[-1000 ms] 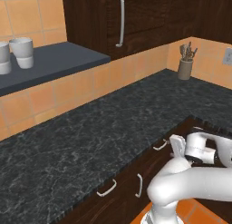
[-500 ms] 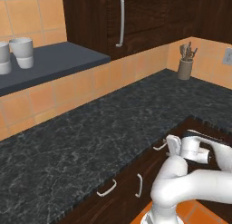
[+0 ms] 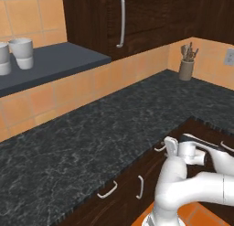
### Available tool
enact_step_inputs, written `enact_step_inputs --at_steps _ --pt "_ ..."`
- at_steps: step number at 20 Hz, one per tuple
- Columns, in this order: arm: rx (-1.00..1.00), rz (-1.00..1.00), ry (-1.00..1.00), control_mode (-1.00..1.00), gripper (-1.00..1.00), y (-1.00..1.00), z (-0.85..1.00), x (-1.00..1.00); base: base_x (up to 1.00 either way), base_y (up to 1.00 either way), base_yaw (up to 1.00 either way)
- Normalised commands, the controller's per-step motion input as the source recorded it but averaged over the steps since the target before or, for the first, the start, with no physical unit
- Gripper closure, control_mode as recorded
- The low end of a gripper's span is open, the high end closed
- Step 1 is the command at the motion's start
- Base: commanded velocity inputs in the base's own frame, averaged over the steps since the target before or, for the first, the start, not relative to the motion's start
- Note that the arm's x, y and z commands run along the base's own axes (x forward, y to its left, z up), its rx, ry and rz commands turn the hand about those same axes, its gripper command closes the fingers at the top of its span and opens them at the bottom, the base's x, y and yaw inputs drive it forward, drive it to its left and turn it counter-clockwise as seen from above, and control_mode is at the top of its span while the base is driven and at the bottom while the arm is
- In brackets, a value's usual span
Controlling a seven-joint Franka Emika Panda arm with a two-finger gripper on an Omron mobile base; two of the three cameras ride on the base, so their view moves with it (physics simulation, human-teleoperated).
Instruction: Take a straw from the drawer in front and place it inside the glass cup on the dining counter.
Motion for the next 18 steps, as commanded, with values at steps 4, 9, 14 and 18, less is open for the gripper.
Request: enact_step_inputs --at_steps 4,9,14,18 --pt "0.02 0.00 -0.01 -1.00 -1.00 0.00 -0.43 0.29 0.00 0.00 0.00" --pt "0.03 0.01 -0.01 -1.00 -1.00 0.00 -0.47 0.31 0.00 0.00 0.00" --pt "0.04 0.00 0.00 -1.00 -1.00 0.00 -0.63 0.27 0.00 0.00 0.00" --pt "0.08 0.00 0.04 -1.00 -1.00 -0.07 -0.80 0.01 0.00 0.00 0.00"
